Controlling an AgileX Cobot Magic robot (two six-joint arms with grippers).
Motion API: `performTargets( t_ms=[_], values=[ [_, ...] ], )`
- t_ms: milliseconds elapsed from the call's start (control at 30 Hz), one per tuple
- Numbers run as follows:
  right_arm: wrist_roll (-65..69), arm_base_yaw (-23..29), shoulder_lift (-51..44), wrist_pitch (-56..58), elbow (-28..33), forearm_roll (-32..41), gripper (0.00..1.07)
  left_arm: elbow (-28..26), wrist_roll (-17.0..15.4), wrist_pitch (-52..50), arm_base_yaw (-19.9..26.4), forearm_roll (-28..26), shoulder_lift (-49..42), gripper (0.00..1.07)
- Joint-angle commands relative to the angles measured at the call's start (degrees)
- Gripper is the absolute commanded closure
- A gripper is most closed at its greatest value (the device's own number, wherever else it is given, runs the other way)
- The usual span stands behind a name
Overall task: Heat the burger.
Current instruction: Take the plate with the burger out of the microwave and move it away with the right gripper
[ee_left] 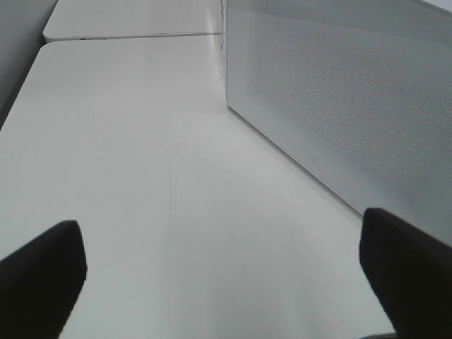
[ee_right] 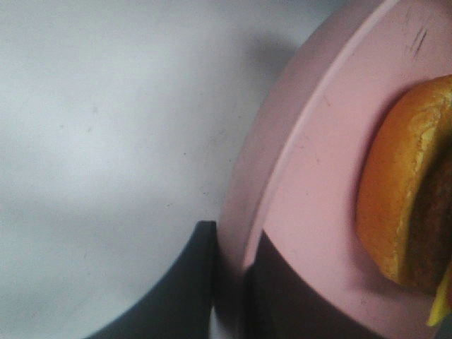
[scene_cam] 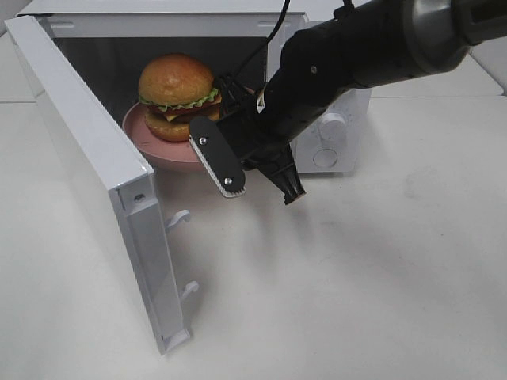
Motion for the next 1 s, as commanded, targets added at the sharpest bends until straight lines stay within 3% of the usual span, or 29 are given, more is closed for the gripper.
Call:
performTargets(
  t_ms=[33, 1000],
  values=[
    [-0.74, 0.0, -3.95, -3.72, 3.32, -0.11, 1.07, 0.23, -0.46, -0.34, 0.11, 0.11, -1.2, 0.03],
    [1.32, 0.0, -28.13, -6.93, 30.54, -0.11, 1.07, 0.23, -0.46, -0.34, 0.11, 0.11, -1.2, 0.03]
  ],
)
